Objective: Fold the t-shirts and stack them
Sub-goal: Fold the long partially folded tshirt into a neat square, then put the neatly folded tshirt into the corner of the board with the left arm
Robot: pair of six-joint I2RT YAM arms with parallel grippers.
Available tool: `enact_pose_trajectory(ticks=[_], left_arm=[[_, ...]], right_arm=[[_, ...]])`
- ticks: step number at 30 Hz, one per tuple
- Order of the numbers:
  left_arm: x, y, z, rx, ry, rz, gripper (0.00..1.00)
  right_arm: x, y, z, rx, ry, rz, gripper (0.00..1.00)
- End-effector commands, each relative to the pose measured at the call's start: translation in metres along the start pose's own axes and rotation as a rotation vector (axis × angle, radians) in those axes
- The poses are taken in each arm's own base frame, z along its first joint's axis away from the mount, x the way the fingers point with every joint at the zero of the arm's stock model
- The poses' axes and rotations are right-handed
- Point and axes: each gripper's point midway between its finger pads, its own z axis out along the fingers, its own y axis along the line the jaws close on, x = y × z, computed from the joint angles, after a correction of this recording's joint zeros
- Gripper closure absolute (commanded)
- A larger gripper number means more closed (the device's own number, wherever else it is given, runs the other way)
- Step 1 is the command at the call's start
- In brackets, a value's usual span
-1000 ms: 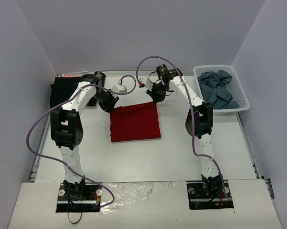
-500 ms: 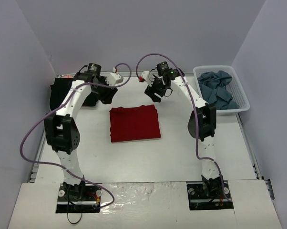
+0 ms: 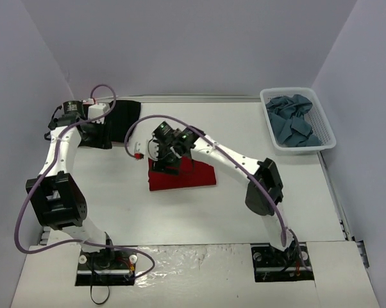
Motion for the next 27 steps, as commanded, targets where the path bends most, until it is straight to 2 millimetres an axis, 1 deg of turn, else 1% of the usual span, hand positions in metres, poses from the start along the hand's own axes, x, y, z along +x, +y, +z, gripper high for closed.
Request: enact_pose_trajectory(ticks=[1, 3, 4, 6, 7, 9, 10, 15, 20, 23, 27], left_arm=[[0.016, -0.008, -0.017, -0.025, 0.022, -0.027, 0.52], [0.022, -0.006, -0.022, -0.042, 0.021, -0.023, 0.52], [0.031, -0.005, -0.022, -0.047, 0.036, -0.036, 0.52], [0.035, -0.004, -0.025, -0.054, 0.025, -0.035, 0.52], [0.039, -0.004, -0.025, -0.058, 0.029, -0.043, 0.52], [0.041, -0.003, -0.025, -0.055, 0.023, -0.050, 0.52], [0.042, -0.002, -0.025, -0.057, 0.022, -0.056, 0.52], [0.048, -0.001, -0.022, -0.052, 0.029, -0.066, 0.51], [0.048, 0.001, -0.020, -0.055, 0.027, -0.071, 0.51], [0.050, 0.001, -0.018, -0.049, 0.032, -0.076, 0.51], [0.051, 0.001, -0.016, -0.045, 0.036, -0.084, 0.51]], right_arm=[[0.021, 0.019, 0.029, -0.020, 0.125, 0.020, 0.40], [0.020, 0.035, 0.042, -0.047, 0.146, -0.005, 0.40], [0.023, 0.041, 0.051, -0.062, 0.163, -0.014, 0.40], [0.018, 0.052, 0.060, -0.085, 0.162, -0.030, 0.40], [0.020, 0.056, 0.067, -0.098, 0.173, -0.038, 0.41], [0.014, 0.060, 0.072, -0.113, 0.159, -0.045, 0.41], [0.013, 0.064, 0.077, -0.120, 0.162, -0.056, 0.41], [0.000, 0.069, 0.085, -0.131, 0.139, -0.075, 0.40], [-0.015, 0.073, 0.091, -0.135, 0.110, -0.092, 0.40], [-0.017, 0.074, 0.097, -0.139, 0.108, -0.094, 0.40], [-0.009, 0.079, 0.113, -0.160, 0.132, -0.093, 0.39]])
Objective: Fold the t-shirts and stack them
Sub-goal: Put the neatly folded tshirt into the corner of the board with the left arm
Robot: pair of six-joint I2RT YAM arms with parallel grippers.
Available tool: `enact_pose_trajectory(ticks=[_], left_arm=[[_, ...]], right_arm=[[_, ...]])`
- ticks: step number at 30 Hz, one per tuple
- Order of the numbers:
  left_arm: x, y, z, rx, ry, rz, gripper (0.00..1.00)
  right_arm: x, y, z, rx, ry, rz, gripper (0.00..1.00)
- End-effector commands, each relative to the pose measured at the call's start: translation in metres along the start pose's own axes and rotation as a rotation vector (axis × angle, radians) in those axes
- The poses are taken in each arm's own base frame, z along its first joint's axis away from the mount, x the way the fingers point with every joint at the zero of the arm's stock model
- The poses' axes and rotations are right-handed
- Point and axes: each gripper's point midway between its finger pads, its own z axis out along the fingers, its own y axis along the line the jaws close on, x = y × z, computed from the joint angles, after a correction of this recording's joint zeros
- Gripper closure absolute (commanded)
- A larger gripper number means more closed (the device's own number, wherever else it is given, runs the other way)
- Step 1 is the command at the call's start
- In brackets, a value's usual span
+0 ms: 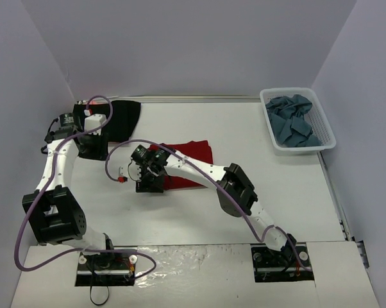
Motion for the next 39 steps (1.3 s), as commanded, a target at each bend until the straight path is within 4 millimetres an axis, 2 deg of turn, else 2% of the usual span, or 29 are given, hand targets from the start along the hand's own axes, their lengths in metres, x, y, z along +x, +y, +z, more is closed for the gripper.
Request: enact_pose_trajectory(ticks=[1, 7, 11, 13, 14, 16, 17, 21, 22, 24, 26, 27, 28, 32, 33, 39], left_arm=[[-0.003, 0.002, -0.002, -0.001, -0.021, -0.019, 0.51], [0.000, 0.002, 0.001, 0.010, -0.025, -0.041, 0.50], [-0.001, -0.003, 0.001, 0.035, -0.037, -0.066, 0.47], [0.000, -0.005, 0.003, 0.053, -0.039, -0.074, 0.46], [-0.001, -0.011, 0.004, 0.086, -0.043, -0.087, 0.45], [-0.001, -0.016, 0.006, 0.123, -0.045, -0.107, 0.43], [-0.002, -0.018, 0.007, 0.139, -0.050, -0.133, 0.39], [0.001, -0.036, 0.014, 0.267, -0.054, -0.229, 0.34], [-0.001, -0.045, 0.017, 0.336, -0.064, -0.254, 0.32], [0.000, -0.054, 0.021, 0.391, -0.054, -0.308, 0.21], [0.002, -0.065, 0.030, 0.478, -0.035, -0.402, 0.15], [0.005, -0.068, 0.040, 0.521, -0.014, -0.439, 0.09], [0.003, -0.078, 0.041, 0.598, -0.009, -0.473, 0.03], [0.008, -0.085, 0.056, 0.692, 0.057, -0.579, 0.06], [0.010, -0.086, 0.061, 0.707, 0.075, -0.600, 0.06], [-0.005, -0.095, 0.068, 0.807, 0.037, -0.669, 0.06]], right_arm=[[0.009, 0.011, 0.015, -0.048, 0.042, 0.006, 0.39], [0.019, 0.015, 0.038, -0.070, 0.073, 0.007, 0.40], [0.022, 0.012, 0.044, -0.050, 0.085, 0.018, 0.48], [0.025, 0.010, 0.044, -0.035, 0.096, 0.017, 0.57], [0.024, 0.008, 0.043, -0.024, 0.095, 0.014, 0.72], [0.026, 0.004, 0.042, -0.004, 0.107, 0.015, 0.94], [0.026, 0.003, 0.040, 0.002, 0.107, 0.015, 1.00], [0.019, -0.007, 0.018, 0.055, 0.093, 0.005, 1.00], [0.018, -0.010, 0.013, 0.071, 0.089, 0.005, 1.00], [0.012, -0.019, -0.005, 0.108, 0.066, 0.008, 1.00], [0.010, -0.023, -0.013, 0.130, 0.061, 0.008, 1.00], [0.006, -0.025, -0.022, 0.146, 0.050, 0.011, 1.00], [0.005, -0.027, -0.026, 0.157, 0.044, 0.011, 1.00], [-0.002, -0.036, -0.045, 0.207, 0.024, 0.017, 1.00], [-0.001, -0.044, -0.050, 0.243, 0.031, 0.020, 1.00], [-0.013, -0.061, -0.064, 0.303, 0.004, 0.031, 1.00]])
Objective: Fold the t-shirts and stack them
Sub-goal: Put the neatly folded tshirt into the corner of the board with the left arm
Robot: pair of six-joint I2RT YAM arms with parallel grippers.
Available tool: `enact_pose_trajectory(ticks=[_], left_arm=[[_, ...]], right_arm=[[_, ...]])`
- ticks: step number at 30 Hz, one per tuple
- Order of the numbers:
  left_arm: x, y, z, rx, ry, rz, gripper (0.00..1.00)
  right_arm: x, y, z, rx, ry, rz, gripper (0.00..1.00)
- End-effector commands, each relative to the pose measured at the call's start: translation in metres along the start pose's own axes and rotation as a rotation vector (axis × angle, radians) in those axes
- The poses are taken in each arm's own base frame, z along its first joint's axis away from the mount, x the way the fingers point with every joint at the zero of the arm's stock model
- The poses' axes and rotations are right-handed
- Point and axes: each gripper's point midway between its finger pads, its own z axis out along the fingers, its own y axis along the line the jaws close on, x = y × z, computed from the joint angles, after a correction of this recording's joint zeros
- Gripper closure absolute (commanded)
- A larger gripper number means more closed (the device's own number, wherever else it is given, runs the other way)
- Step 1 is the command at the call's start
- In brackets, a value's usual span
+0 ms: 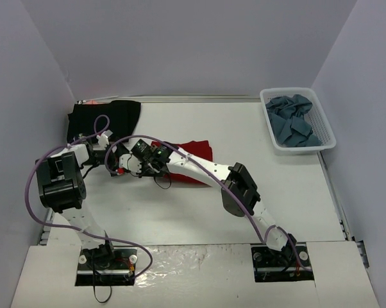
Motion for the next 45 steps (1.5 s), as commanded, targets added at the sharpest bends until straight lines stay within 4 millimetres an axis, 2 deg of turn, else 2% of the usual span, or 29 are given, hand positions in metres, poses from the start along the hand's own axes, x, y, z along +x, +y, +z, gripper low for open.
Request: enact_pose_trajectory(ticks=[1, 8, 21, 34, 39, 40, 42, 45], left_arm=[[-0.015, -0.032, 0.001, 0.147, -0.040, 0.009, 0.06], [-0.016, -0.049, 0.016, 0.224, -0.021, -0.068, 0.06], [0.004, -0.048, 0.059, 0.179, 0.119, -0.128, 0.06], [-0.019, -0.041, 0.089, 0.140, 0.103, -0.133, 0.06], [-0.013, -0.046, 0.099, 0.129, 0.131, -0.106, 0.06], [0.001, -0.053, 0.110, 0.124, 0.177, -0.083, 0.07], [0.002, -0.055, 0.113, 0.122, 0.197, -0.014, 0.22], [0.012, -0.056, 0.117, 0.114, 0.233, -0.013, 0.52]], right_arm=[[-0.013, -0.032, -0.036, 0.108, -0.032, 0.031, 1.00], [-0.012, -0.034, -0.029, 0.110, -0.011, 0.028, 1.00], [-0.004, -0.029, -0.013, 0.102, 0.038, 0.022, 1.00], [0.004, -0.023, -0.006, 0.080, 0.065, 0.016, 1.00], [0.003, -0.025, -0.008, 0.084, 0.061, 0.019, 1.00], [0.003, -0.026, -0.009, 0.085, 0.062, 0.020, 1.00], [0.003, -0.027, -0.010, 0.090, 0.062, 0.020, 1.00], [0.006, -0.027, -0.009, 0.090, 0.070, 0.021, 1.00]])
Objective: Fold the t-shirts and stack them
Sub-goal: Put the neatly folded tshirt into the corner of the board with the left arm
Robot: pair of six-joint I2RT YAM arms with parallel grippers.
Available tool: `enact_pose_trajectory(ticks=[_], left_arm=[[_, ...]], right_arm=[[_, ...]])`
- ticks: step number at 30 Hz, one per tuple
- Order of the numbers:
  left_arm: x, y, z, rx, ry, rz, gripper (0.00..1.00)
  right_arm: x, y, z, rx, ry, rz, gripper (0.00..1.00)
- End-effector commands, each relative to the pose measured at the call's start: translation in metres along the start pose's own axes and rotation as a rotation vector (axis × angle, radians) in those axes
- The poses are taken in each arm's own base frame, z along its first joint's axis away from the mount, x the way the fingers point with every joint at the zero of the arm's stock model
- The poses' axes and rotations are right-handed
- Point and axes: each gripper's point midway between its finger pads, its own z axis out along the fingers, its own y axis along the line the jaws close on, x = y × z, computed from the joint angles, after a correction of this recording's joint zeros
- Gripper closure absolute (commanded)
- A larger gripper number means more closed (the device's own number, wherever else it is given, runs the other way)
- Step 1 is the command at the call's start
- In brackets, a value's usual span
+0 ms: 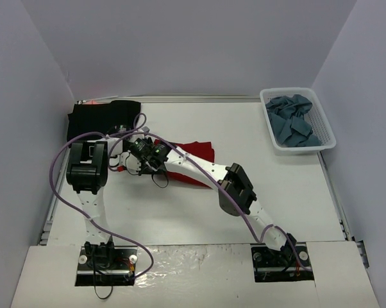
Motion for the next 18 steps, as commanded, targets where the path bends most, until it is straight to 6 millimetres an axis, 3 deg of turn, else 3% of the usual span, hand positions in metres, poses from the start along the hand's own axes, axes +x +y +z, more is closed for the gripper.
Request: enact_pose_trajectory(ticks=[1, 2, 3, 7, 8, 9, 10, 11, 12, 13, 14, 15, 16, 17, 18], left_arm=[[0.007, -0.005, 0.004, -0.018, 0.037, 0.058, 0.79], [0.008, -0.004, 0.005, -0.025, 0.039, 0.067, 0.93], [0.010, -0.004, 0.004, -0.035, 0.045, 0.062, 0.97], [0.004, -0.001, 0.001, -0.073, 0.038, 0.089, 0.98], [0.008, 0.003, -0.001, -0.094, 0.056, 0.084, 0.98], [0.001, -0.002, -0.002, -0.094, 0.047, 0.114, 0.98], [0.000, -0.005, -0.002, -0.091, 0.051, 0.124, 0.98], [-0.003, -0.004, -0.005, -0.107, 0.051, 0.162, 0.98], [-0.002, -0.003, -0.007, -0.127, 0.062, 0.152, 0.98], [-0.008, -0.007, -0.010, -0.134, 0.053, 0.177, 0.98], [-0.011, -0.004, -0.012, -0.165, 0.045, 0.198, 0.98], [-0.012, -0.005, -0.015, -0.169, 0.043, 0.194, 0.97], [-0.016, -0.010, -0.016, -0.171, 0.036, 0.209, 0.98], [-0.020, -0.008, -0.018, -0.200, 0.027, 0.227, 0.98], [-0.020, -0.009, -0.019, -0.210, 0.031, 0.227, 0.98]], right_arm=[[0.007, -0.010, -0.008, 0.024, 0.029, 0.011, 1.00], [0.007, -0.010, -0.009, 0.023, 0.029, 0.011, 1.00], [0.007, -0.010, -0.009, 0.023, 0.028, 0.011, 1.00], [0.009, -0.006, -0.014, 0.006, 0.026, 0.009, 1.00], [0.013, -0.003, -0.021, -0.007, 0.026, 0.006, 0.93], [0.018, 0.001, -0.025, -0.023, 0.035, -0.006, 0.65], [0.029, 0.011, -0.033, -0.069, 0.065, -0.034, 0.31], [0.044, 0.025, -0.051, -0.118, 0.065, -0.052, 0.00], [0.055, 0.031, -0.061, -0.142, 0.066, -0.070, 0.00], [0.057, 0.027, -0.102, -0.141, -0.012, -0.097, 0.00], [0.088, 0.047, -0.105, -0.198, 0.030, -0.115, 0.00], [0.105, 0.044, -0.117, -0.201, 0.023, -0.097, 0.00], [0.120, 0.038, -0.151, -0.178, -0.010, -0.076, 0.00], [0.141, 0.037, -0.162, -0.195, -0.006, -0.087, 0.00], [0.183, 0.034, -0.165, -0.224, 0.042, 0.002, 0.00]])
